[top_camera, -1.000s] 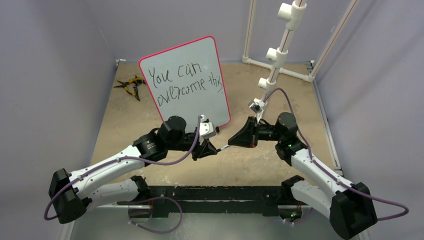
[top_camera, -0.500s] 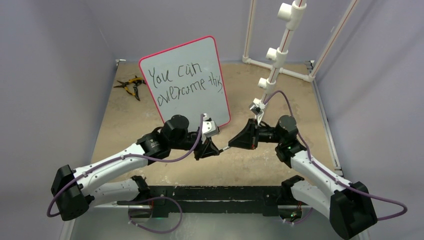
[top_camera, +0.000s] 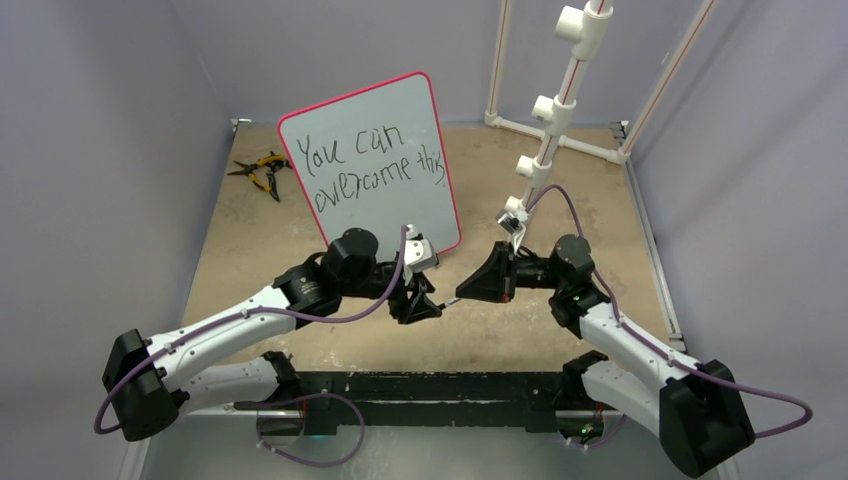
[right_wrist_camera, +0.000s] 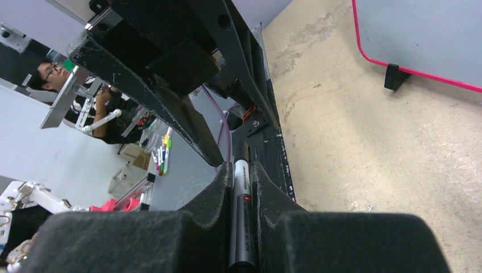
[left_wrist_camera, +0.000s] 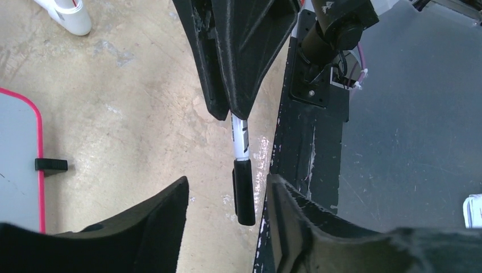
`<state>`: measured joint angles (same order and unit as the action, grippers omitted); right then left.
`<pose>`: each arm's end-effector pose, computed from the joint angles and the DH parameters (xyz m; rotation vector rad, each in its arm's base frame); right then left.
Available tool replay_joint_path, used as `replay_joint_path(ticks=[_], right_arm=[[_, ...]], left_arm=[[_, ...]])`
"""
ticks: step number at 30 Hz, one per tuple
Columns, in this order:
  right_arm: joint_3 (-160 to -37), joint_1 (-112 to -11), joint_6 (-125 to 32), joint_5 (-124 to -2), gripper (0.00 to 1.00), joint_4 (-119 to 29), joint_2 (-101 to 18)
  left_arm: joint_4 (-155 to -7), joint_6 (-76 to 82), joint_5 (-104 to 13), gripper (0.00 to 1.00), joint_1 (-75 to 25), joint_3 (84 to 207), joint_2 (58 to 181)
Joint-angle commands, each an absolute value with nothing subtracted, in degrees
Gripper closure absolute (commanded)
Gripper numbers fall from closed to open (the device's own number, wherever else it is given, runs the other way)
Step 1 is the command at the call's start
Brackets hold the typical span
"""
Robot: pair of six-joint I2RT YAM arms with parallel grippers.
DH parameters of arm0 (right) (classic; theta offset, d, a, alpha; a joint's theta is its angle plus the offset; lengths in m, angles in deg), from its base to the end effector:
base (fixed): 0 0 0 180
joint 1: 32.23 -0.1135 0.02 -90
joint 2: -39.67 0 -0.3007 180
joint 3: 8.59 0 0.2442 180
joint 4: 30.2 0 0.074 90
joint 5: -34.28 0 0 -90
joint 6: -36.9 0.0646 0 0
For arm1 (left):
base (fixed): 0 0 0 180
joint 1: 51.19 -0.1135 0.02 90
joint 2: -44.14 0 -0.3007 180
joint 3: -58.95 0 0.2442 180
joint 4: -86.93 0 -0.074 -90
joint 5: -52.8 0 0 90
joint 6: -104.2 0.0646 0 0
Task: Write a sentence on the whiteboard
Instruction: Close the whiteboard marker at the center of the board.
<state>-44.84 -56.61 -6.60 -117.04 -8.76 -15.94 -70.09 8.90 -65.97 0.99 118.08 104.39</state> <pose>0.1455 0.1282 0.2845 -0.6525 1.7432 1.7193 0.1190 -0.2041 0.3165 1.1522 1.7825 -1.1234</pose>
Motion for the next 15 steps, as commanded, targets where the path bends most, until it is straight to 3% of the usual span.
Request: replay_joint_path(ticks=[1,6,15], right_arm=[[-45.2,-56.8,-6.6,-118.4,1.00,-6.4,-16.4],[-46.1,-56.8,-6.8,-118.5,1.00,-6.4,-16.5],[-46.7,-56.8,-7.4,-119.3,1.00,-7.2,-16.4]], left_arm=[[-69.2,9.1,-65.3,0.45,0.9,119.8,103.1],[-67.3,8.8,-66.6,0.37,0.9,119.2,104.4],[-67.6,8.9,-66.8,0.35,1.0,120.7,108.4]])
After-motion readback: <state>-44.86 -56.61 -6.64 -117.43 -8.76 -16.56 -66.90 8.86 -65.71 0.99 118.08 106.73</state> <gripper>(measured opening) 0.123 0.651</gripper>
